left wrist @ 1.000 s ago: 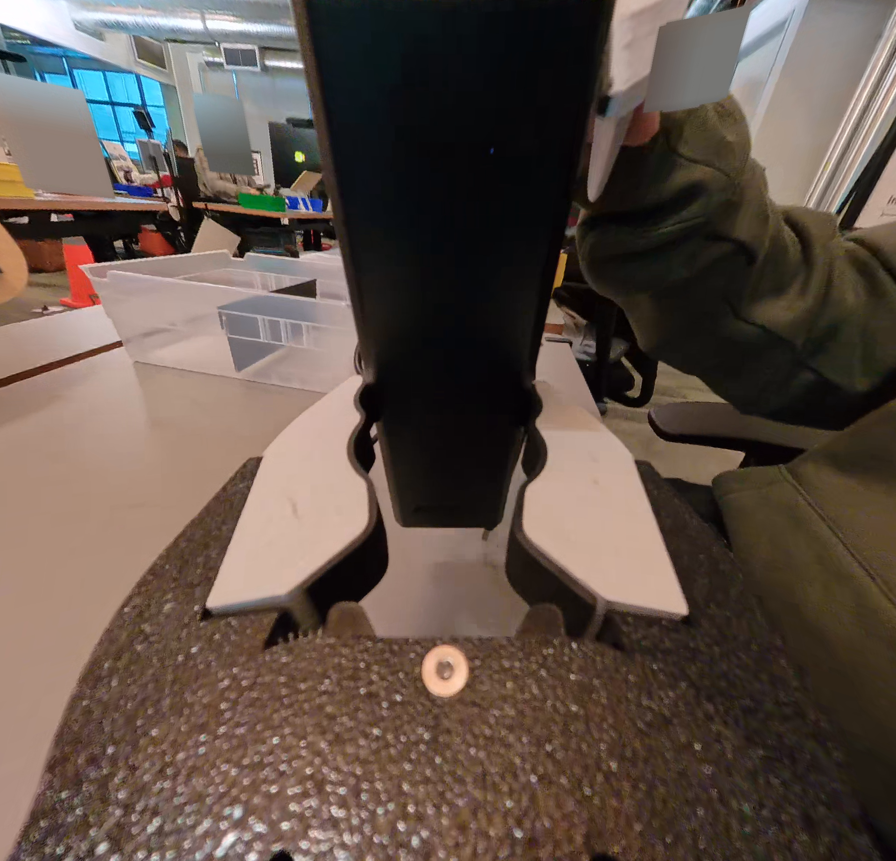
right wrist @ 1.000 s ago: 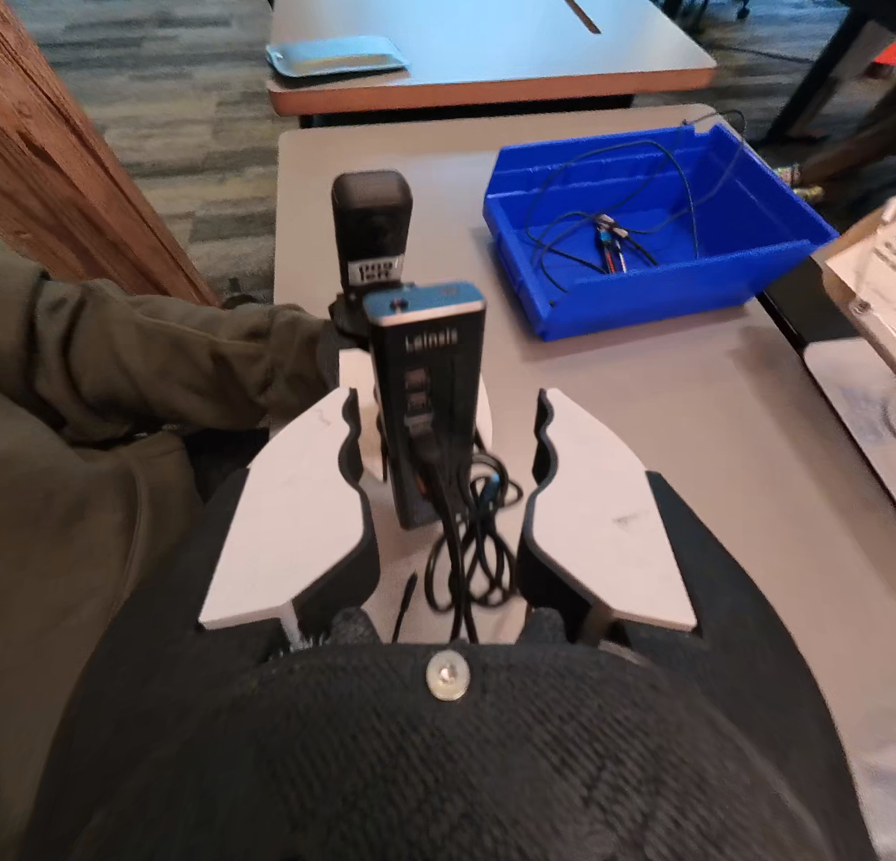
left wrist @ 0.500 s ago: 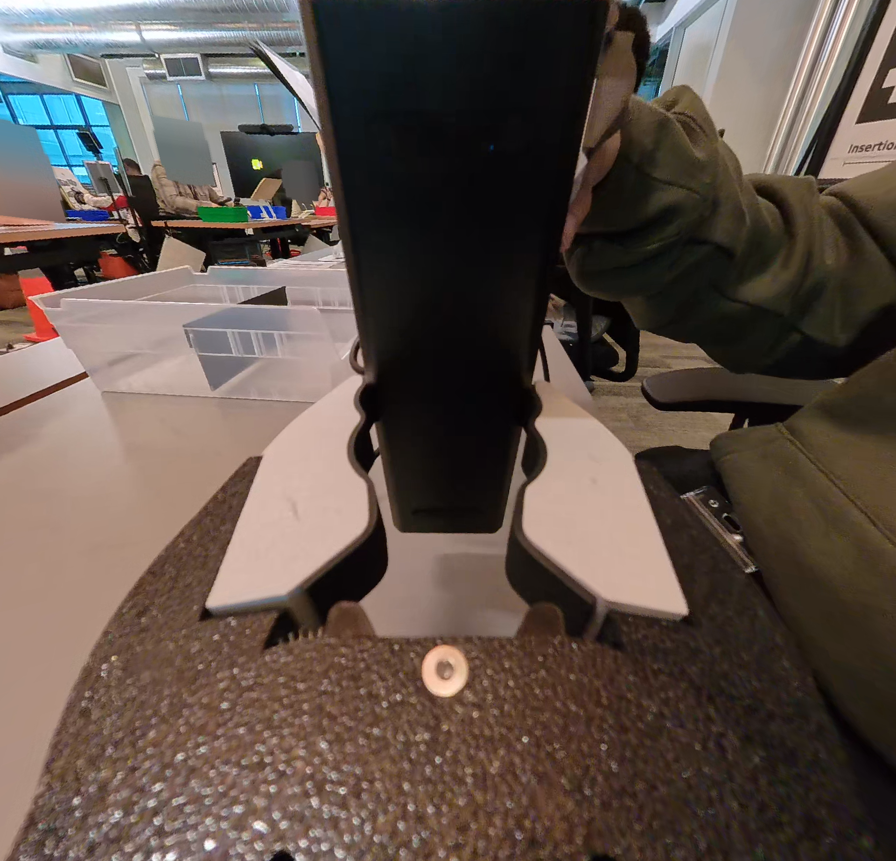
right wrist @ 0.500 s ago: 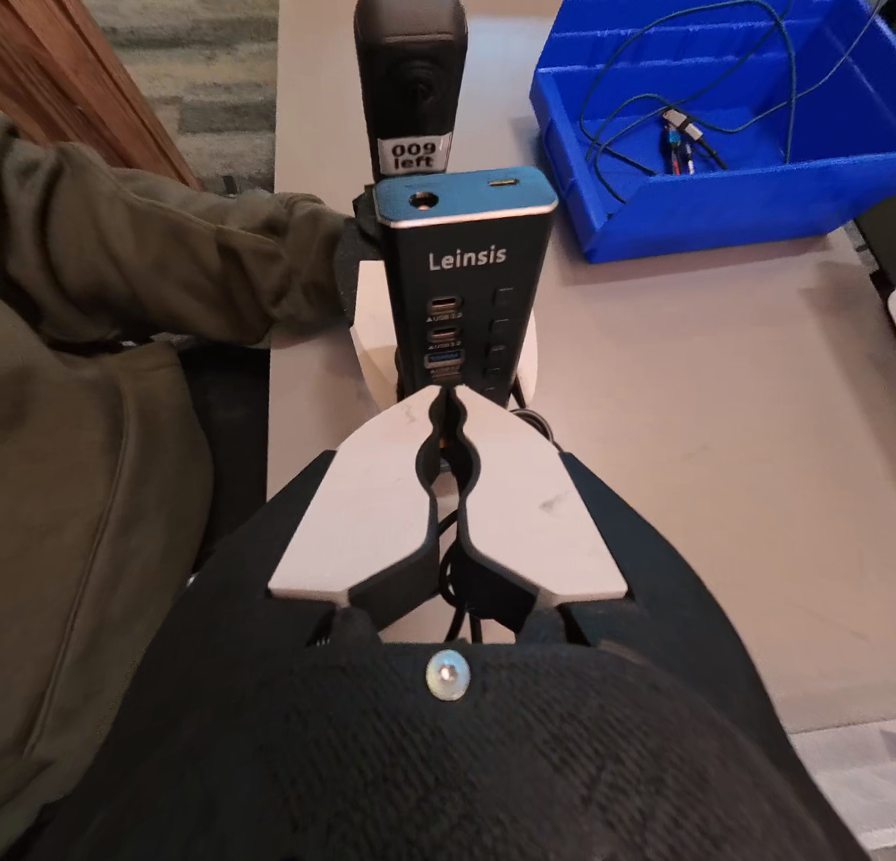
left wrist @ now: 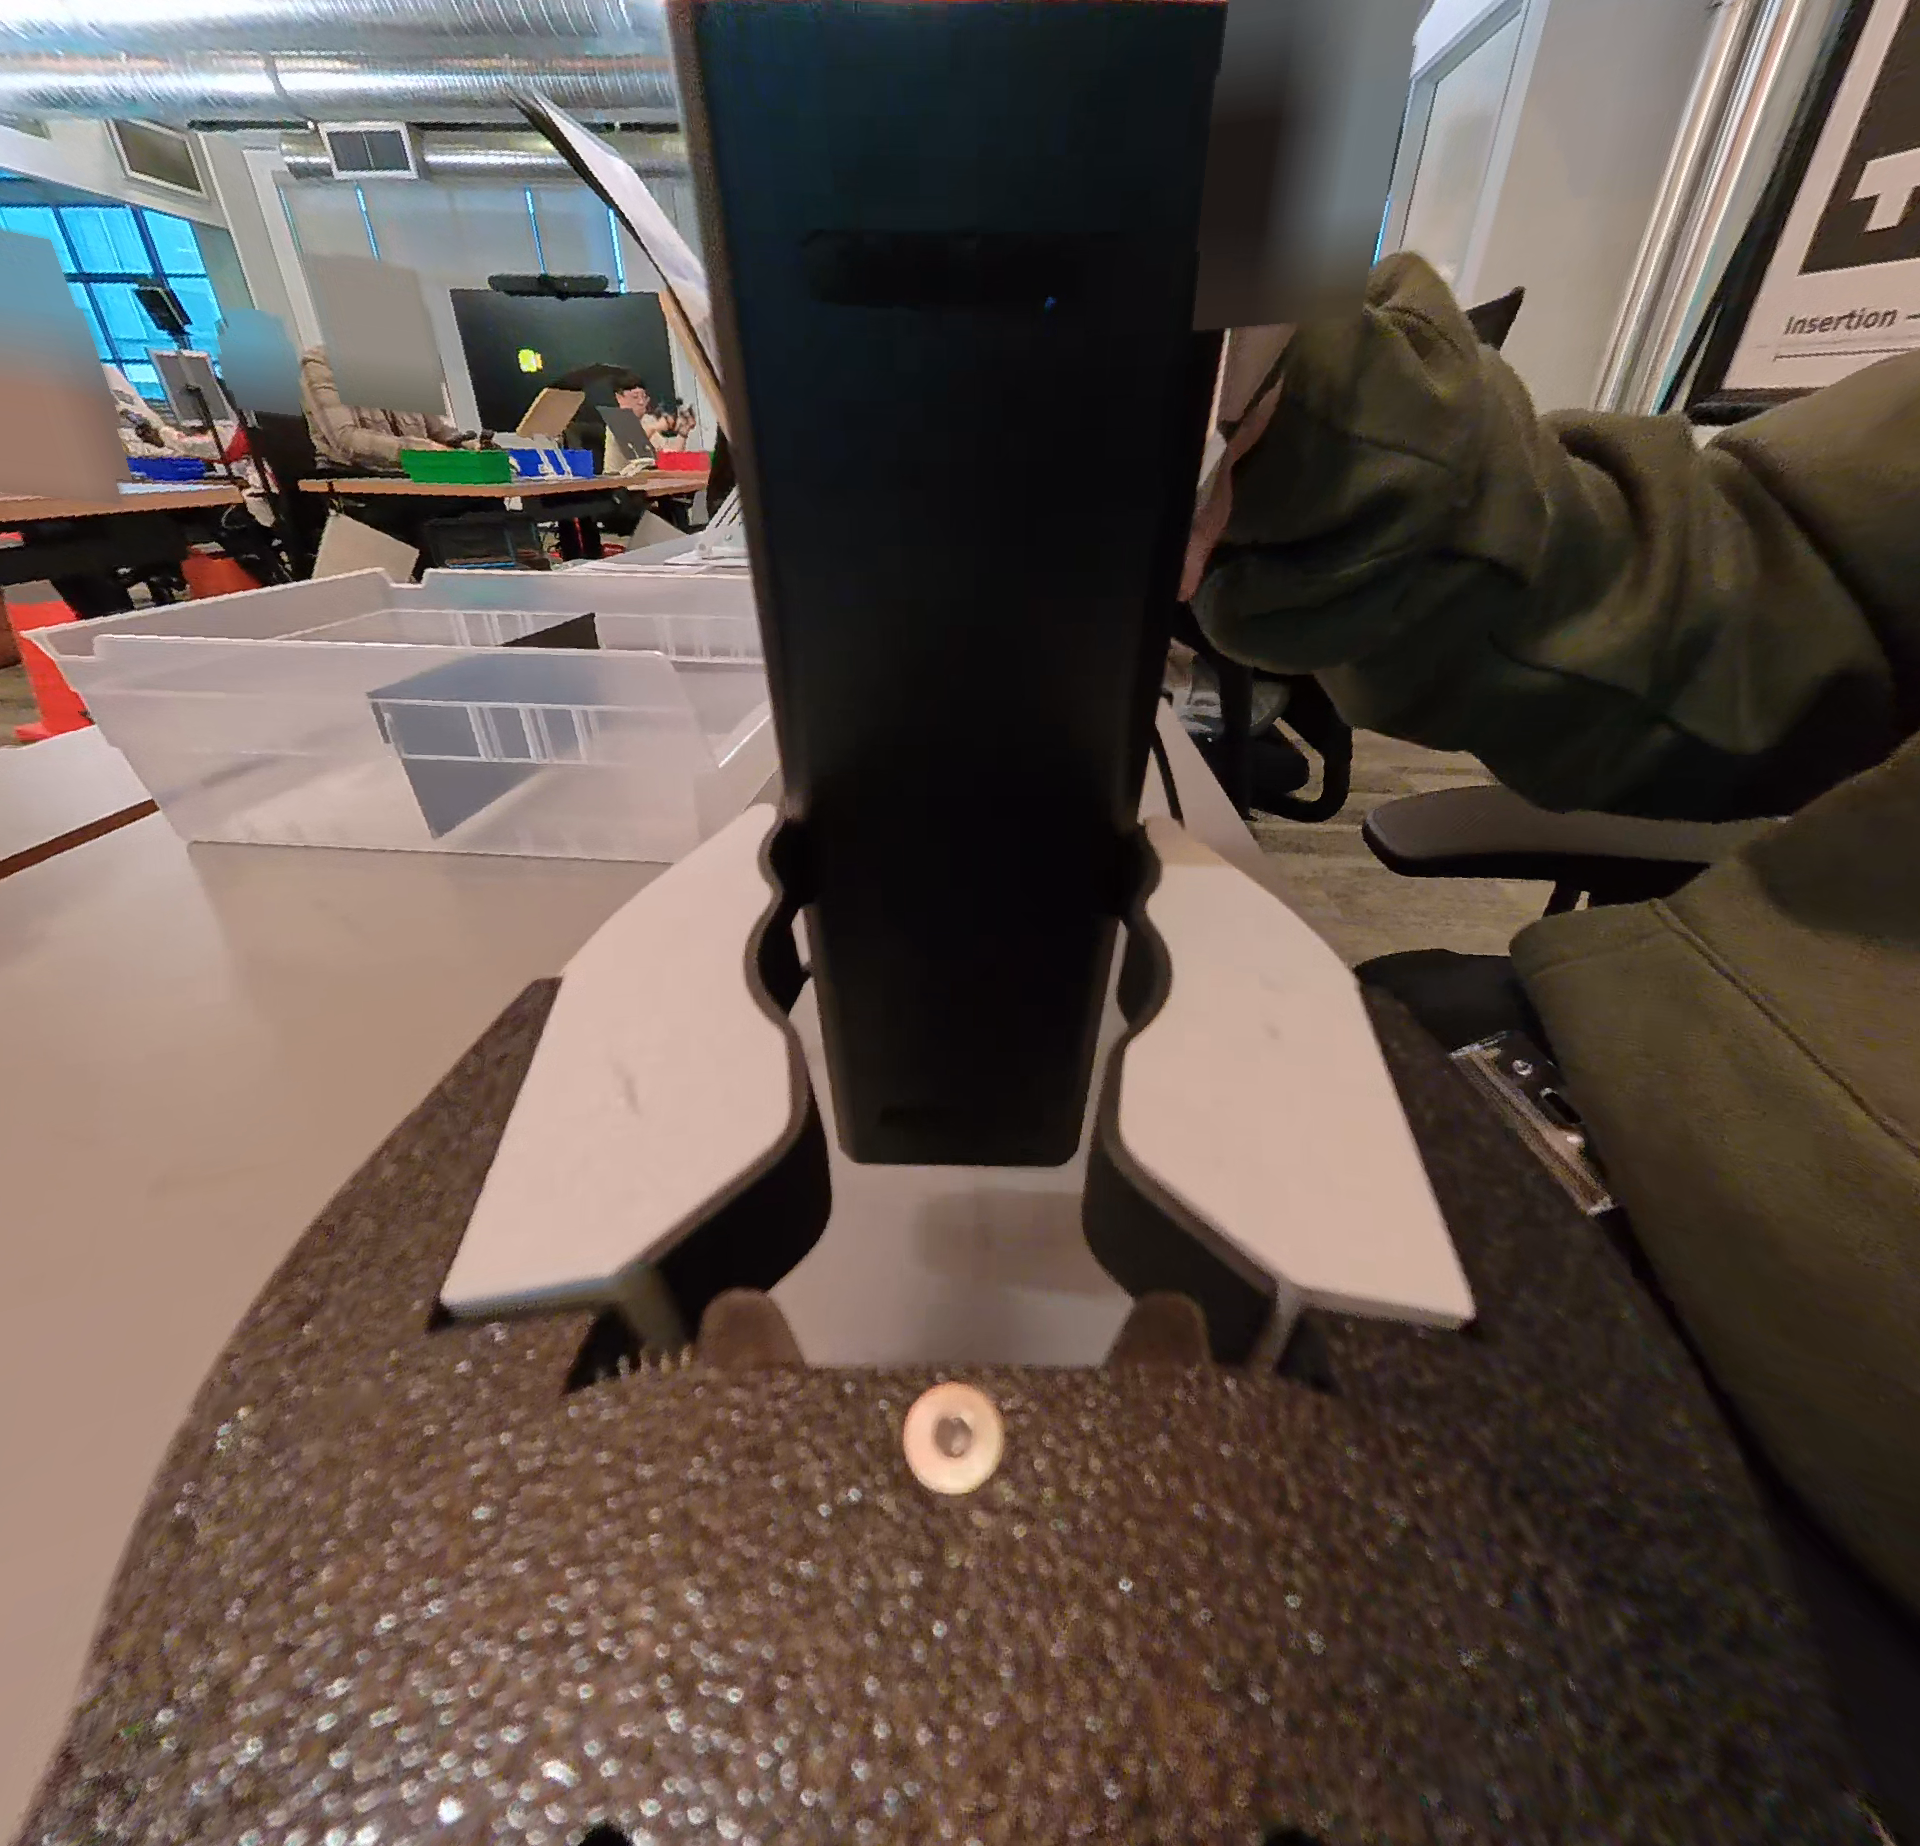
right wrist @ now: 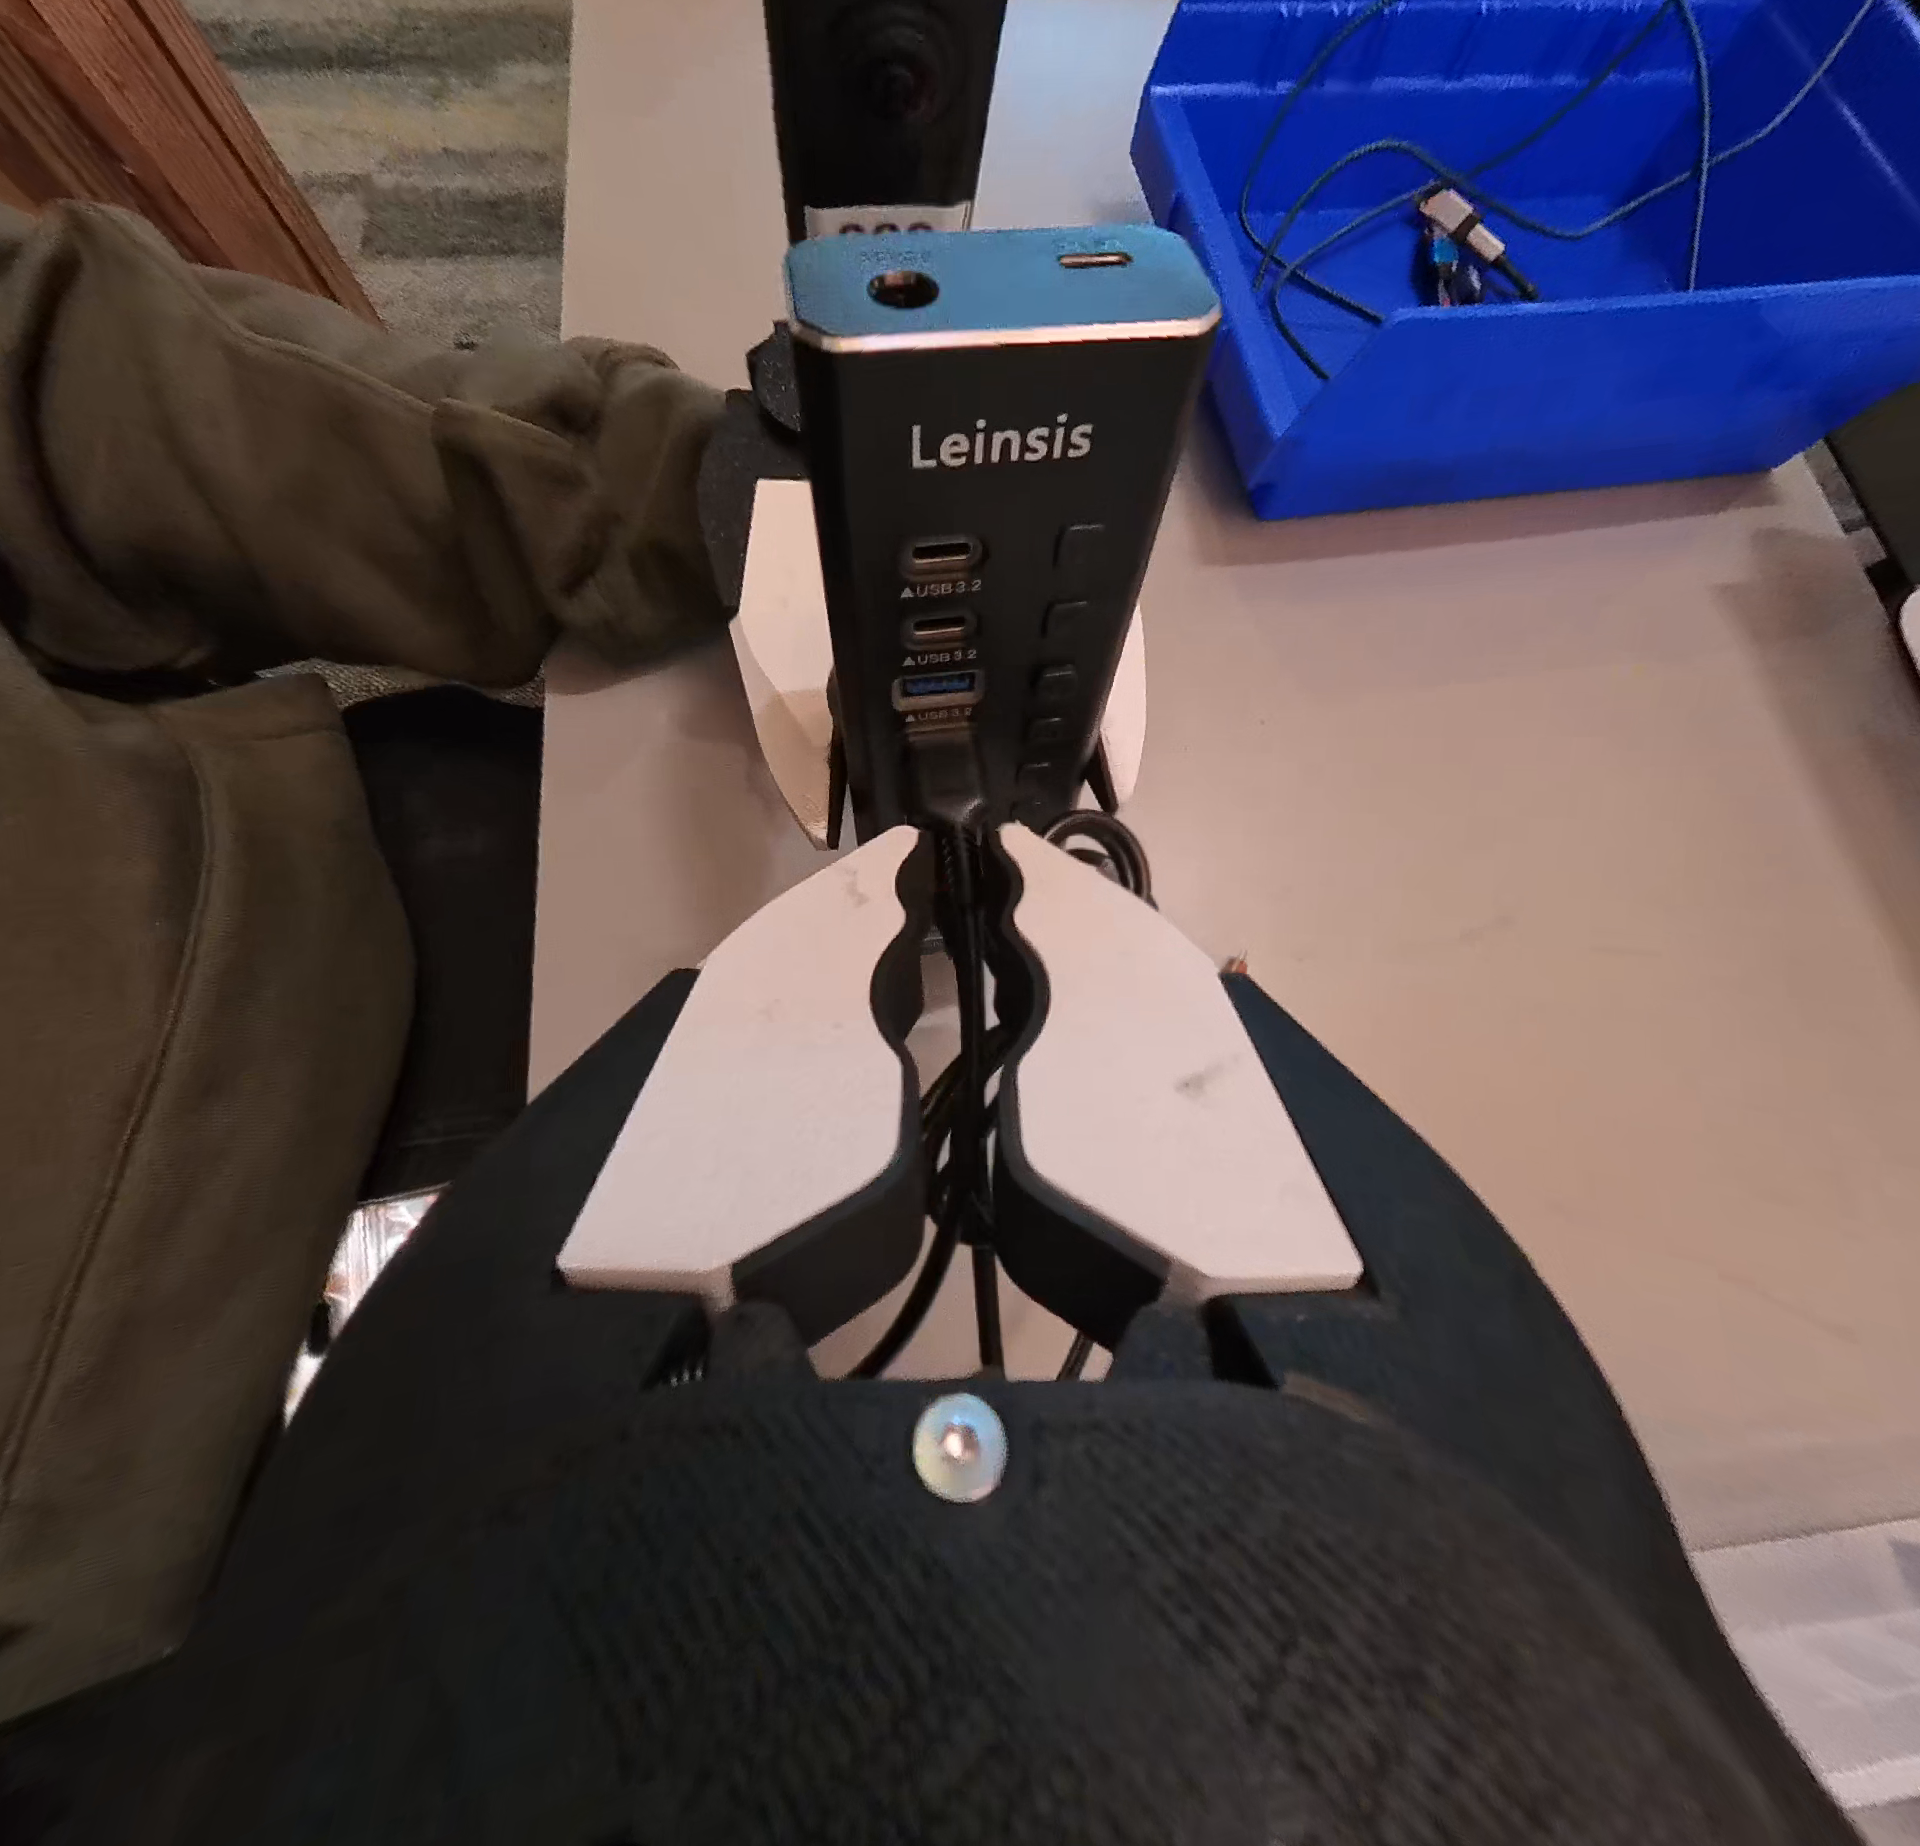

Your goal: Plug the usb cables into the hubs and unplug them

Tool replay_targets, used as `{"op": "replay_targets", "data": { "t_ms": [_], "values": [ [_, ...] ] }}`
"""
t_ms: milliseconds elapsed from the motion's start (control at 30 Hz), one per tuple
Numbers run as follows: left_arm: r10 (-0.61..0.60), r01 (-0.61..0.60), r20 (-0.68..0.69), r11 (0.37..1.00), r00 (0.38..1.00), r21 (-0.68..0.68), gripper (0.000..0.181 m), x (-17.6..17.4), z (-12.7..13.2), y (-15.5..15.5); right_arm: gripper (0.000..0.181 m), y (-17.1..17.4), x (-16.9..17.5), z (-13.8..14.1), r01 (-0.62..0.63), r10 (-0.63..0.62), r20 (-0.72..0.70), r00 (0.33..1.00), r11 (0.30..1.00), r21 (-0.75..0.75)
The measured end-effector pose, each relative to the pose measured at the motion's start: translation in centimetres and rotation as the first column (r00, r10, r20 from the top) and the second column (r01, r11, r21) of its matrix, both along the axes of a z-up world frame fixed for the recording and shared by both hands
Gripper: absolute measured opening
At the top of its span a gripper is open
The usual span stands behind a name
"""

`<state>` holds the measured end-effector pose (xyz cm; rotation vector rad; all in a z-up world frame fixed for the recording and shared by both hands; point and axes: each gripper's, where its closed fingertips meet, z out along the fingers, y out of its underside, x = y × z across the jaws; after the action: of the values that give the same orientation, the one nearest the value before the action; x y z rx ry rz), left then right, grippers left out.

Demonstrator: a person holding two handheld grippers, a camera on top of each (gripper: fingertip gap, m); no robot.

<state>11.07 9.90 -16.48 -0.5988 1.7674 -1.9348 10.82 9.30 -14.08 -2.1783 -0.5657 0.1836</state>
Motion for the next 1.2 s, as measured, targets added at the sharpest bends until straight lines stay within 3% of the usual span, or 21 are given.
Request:
{"op": "replay_targets", "data": {
  "t_ms": [133,267,300,367,433,533,700,867,1067,1200],
  "values": [
    [-0.006,0.006,0.011,1.0,1.0,0.009,0.058,-0.1,0.1,-0.2,0.005,-0.6,-0.1,-0.3,-0.041,0.041,-0.006,0.999,0.998,-0.054],
    [0.006,-0.005,0.012,1.0,1.0,-0.02,0.058,0.1,0.5,0.0,0.007,0.0,0.1,0.5,-0.017,0.017,0.026,1.0,1.0,0.0],
    [0.016,-0.015,0.017,0.999,1.0,-0.034,0.058,0.1,0.7,0.3,0.016,0.4,0.2,0.8,0.009,-0.01,0.024,1.0,0.999,0.039],
    [0.019,-0.018,0.019,0.999,1.0,-0.041,0.058,0.0,0.9,0.5,0.061,1.4,-0.2,2.0,0.04,-0.035,-0.042,0.998,0.992,0.119],
    [0.015,-0.014,0.018,0.999,1.0,-0.031,0.058,0.0,0.9,0.5,0.068,2.1,-0.8,2.8,0.034,-0.018,-0.092,0.996,0.983,0.181],
    [0.01,-0.01,0.015,1.0,1.0,0.002,0.058,0.0,0.6,0.0,0.08,3.1,-1.0,2.7,0.026,-0.016,-0.052,0.999,0.981,0.192],
    [-0.012,0.012,0.008,0.999,1.0,0.044,0.059,-0.1,0.0,-0.8,0.061,3.6,-2.2,2.9,-0.059,0.067,-0.04,0.997,0.982,0.181],
    [-0.022,0.024,-0.03,0.998,0.999,0.062,0.058,-0.1,-0.4,-0.9,0.06,4.0,-2.5,2.6,-0.07,0.086,-0.081,0.993,0.981,0.179],
    [-0.028,0.028,-0.008,0.998,1.0,-0.052,0.068,-0.5,2.0,-0.9,0.06,4.4,-2.6,3.7,-0.042,0.073,-0.123,0.99,0.969,0.242],
    [-0.022,0.025,-0.046,0.997,0.999,0.069,0.074,-0.4,0.8,-1.9,0.06,4.7,-3.8,2.9,-0.088,0.114,-0.113,0.987,0.972,0.218]
  ]
}}
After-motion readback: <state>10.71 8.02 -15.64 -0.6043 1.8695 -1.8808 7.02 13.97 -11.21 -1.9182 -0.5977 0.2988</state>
